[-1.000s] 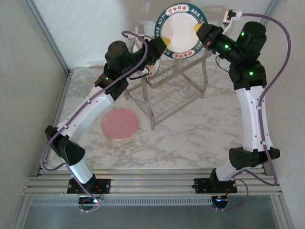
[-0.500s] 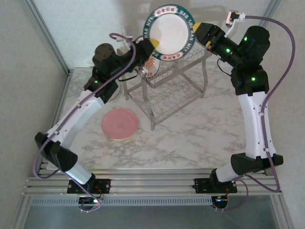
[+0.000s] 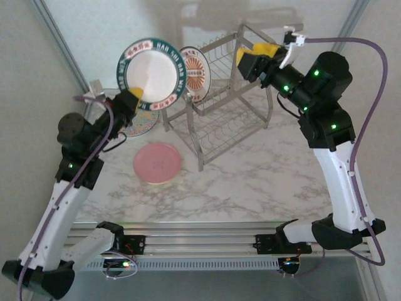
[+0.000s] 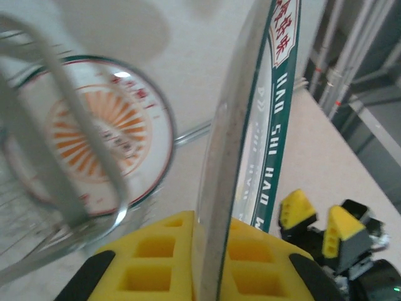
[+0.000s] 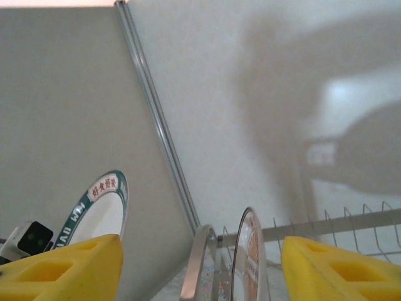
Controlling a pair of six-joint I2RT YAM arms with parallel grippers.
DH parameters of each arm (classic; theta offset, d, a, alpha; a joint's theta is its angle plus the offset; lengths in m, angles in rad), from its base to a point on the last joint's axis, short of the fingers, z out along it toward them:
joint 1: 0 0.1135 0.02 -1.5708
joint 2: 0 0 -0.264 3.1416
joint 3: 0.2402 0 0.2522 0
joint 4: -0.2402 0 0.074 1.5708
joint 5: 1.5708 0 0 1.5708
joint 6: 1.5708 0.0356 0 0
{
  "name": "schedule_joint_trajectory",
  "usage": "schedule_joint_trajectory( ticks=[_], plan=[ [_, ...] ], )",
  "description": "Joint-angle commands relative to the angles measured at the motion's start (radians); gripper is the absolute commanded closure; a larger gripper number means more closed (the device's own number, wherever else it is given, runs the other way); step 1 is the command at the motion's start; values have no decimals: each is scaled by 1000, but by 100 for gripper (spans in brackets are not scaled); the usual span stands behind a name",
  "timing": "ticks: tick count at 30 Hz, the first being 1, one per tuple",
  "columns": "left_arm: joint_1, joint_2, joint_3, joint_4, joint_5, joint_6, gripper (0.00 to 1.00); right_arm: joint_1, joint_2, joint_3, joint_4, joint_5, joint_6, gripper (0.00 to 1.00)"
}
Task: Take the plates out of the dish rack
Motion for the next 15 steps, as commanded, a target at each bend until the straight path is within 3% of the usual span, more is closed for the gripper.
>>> schedule_joint_trajectory(
  ticks=[1, 7, 15],
  plan=[
    [23, -94, -106, -109, -62, -10, 100, 77, -27, -12, -127, 73, -149, 32],
    [29, -272, -340, -247, -186, -45, 100, 236, -106, -91, -257, 201, -248, 32],
    [31, -381, -600, -238, -213, -116, 100, 527, -316, -476, -146, 467, -469, 33]
  ],
)
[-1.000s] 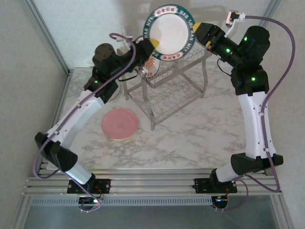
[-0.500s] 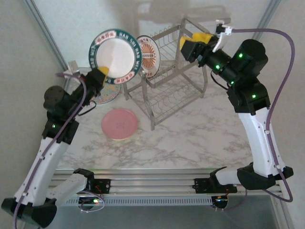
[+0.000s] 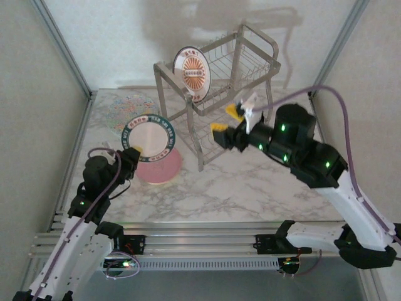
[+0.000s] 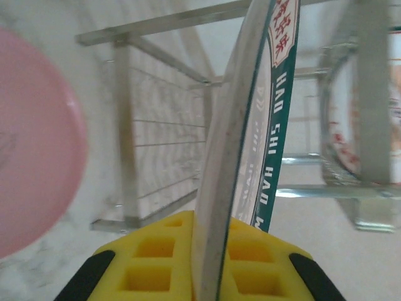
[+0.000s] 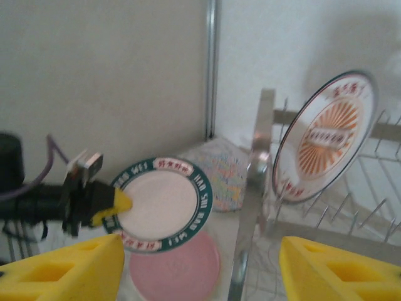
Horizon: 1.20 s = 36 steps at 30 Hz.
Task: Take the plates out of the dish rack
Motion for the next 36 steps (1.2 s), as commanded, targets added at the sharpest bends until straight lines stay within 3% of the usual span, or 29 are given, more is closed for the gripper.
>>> schedule_joint_trajectory(
  ticks=[1, 8, 16, 36],
  plan=[
    [9, -30, -58, 36, -35, -36, 100, 83, -62, -117, 62, 174, -134, 33],
    [9, -17, -190, 90, -37, -35, 100, 243, -118, -273, 114, 320, -203, 31],
    [9, 72, -273, 169, -48, -46, 100, 254, -73, -266, 123, 296, -168, 32],
    [21, 388, -213, 266, -17, 14, 100, 254, -37, -245, 132, 313, -149, 31]
  ],
)
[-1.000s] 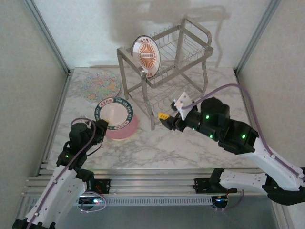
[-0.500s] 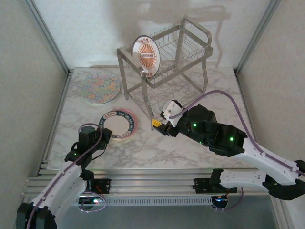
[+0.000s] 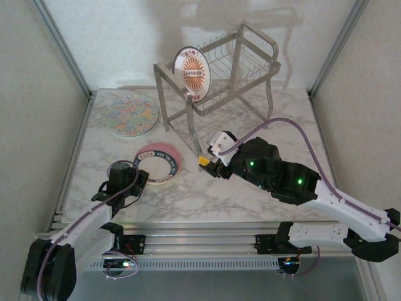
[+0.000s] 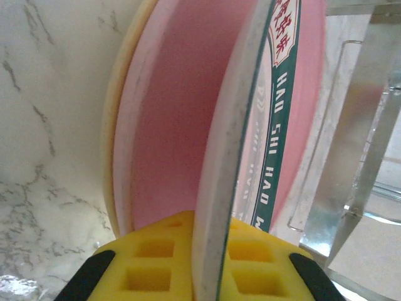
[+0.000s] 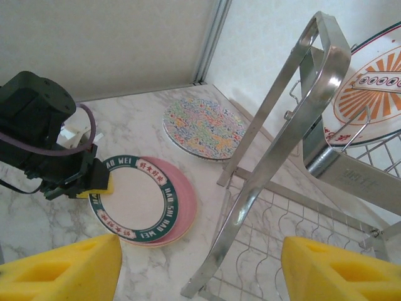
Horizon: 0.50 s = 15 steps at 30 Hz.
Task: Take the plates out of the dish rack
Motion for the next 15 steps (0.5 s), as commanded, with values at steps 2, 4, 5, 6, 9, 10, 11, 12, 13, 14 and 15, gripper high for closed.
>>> schedule_joint_trajectory(
  ticks=[2, 4, 5, 6, 9, 10, 11, 12, 13, 14, 15],
  plan=[
    [11, 48, 65, 57, 7, 40, 100, 13, 3, 28, 36, 19, 18, 31],
    [11, 71, 76, 62, 10, 45, 100, 13, 4, 29, 36, 20, 20, 31],
    [10, 80, 80, 63, 12, 45, 100, 12, 5, 30, 37, 20, 20, 31],
    [10, 90, 87, 65, 11, 47, 100, 13, 5, 31, 37, 23, 20, 31],
    [12, 117, 98, 65, 13, 45, 100, 14, 6, 35, 36, 23, 20, 31],
    [12, 126, 102, 63, 16, 44, 100, 13, 8, 36, 36, 22, 21, 31],
    [12, 133, 108, 60, 16, 44, 99, 14, 8, 36, 36, 20, 21, 31],
    [13, 139, 115, 53, 16, 45, 98, 13, 8, 38, 36, 20, 21, 31],
    [13, 144, 124, 45, 16, 50, 94, 13, 8, 39, 34, 19, 21, 31],
    [12, 148, 130, 38, 16, 52, 90, 13, 9, 41, 33, 17, 22, 31],
    [11, 150, 138, 28, 15, 56, 85, 13, 11, 41, 33, 17, 22, 31]
  ],
)
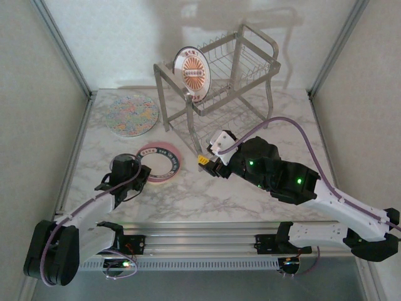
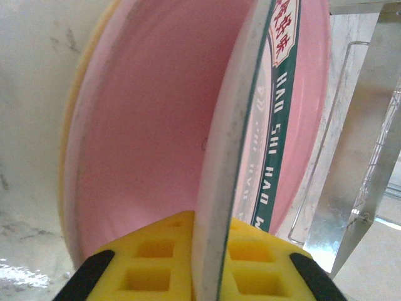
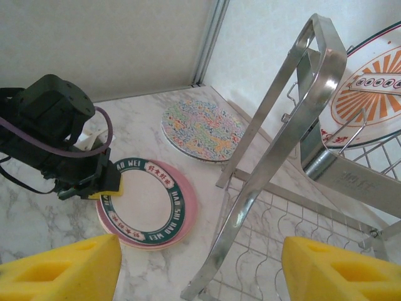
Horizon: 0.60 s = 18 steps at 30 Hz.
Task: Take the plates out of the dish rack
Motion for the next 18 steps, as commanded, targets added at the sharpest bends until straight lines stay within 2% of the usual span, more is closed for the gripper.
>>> schedule_joint_trajectory(
  ticks=[1, 4, 11, 14, 18],
  plan=[
    [9, 7, 54, -2, 9, 25, 80, 13, 5, 36, 25, 14, 16, 31],
    [10, 9, 73, -34, 8, 31, 69, 14, 5, 37, 23, 13, 17, 31],
    [9, 6, 128, -141, -6, 51, 56, 13, 9, 44, 23, 13, 18, 30],
    [9, 8, 163, -216, -18, 69, 42, 13, 11, 48, 23, 15, 19, 30],
    [8, 26, 190, -266, -23, 93, 38, 14, 10, 50, 20, 15, 25, 30]
  ],
)
